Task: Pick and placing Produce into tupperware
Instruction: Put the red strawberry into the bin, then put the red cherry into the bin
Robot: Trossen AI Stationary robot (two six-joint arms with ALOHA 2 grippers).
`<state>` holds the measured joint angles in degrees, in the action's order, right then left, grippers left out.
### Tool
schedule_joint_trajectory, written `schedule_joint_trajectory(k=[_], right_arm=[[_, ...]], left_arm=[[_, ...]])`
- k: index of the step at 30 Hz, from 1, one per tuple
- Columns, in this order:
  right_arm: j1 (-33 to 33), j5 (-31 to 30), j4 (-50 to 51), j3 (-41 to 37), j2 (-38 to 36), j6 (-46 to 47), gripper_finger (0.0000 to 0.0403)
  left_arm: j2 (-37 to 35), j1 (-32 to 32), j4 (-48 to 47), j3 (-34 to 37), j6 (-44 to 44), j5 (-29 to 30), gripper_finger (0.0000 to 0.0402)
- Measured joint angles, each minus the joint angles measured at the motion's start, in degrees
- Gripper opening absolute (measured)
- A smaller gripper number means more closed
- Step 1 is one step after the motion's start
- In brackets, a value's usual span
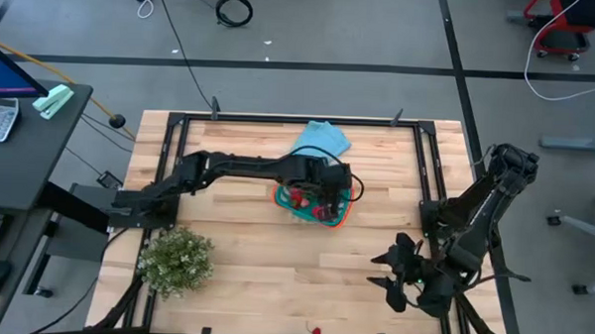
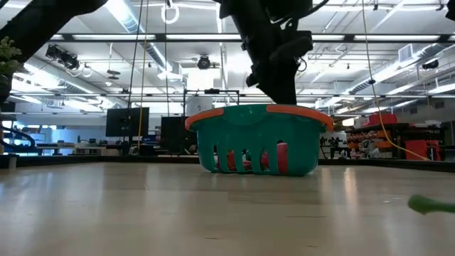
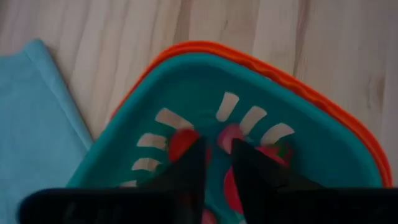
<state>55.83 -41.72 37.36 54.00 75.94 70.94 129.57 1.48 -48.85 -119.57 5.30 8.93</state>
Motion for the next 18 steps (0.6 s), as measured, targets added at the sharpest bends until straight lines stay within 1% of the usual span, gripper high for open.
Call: schedule_joint_trajectory(k=[6, 8, 11, 14, 15, 16, 18], right_arm=[[0.64, -0.99, -3.8, 0.0, 2.54, -0.02, 0.0254], [0.63, -0.99, -6.14, 0.0, 4.66, -0.44, 0.0254], [0.46, -0.97, -11.66, 0.0, 9.21, -3.07, 0.0254], [-0.02, -0.91, -20.7, -0.02, 15.01, -8.93, 0.0254], [-0.21, -0.3, -24.47, -0.02, 16.93, -12.06, 0.0254], [-0.48, 0.35, -28.2, -0.02, 19.01, -15.54, 0.0254], [-1.51, 2.58, -37.52, -0.02, 23.13, -21.99, 0.0254]], left_arm=[[-0.21, -0.64, -0.15, -0.07, -0.39, -0.08, 0.0151], [-0.87, -1.29, -0.84, -2.1, -0.46, -0.07, 0.0166], [-1.92, -2.81, -3.31, -7.74, -0.49, -0.07, 0.0176], [-1.82, -4.86, -9.25, -15.17, -0.59, -0.14, 0.0177], [-2.26, -5.72, -8.47, -15.52, -0.61, -0.09, 0.0175], [-4.04, -6.54, -6.45, -14.21, -0.61, -0.21, 0.0173], [-6.65, -8.28, -7.53, -13.24, -0.31, -1.38, 0.0169]])
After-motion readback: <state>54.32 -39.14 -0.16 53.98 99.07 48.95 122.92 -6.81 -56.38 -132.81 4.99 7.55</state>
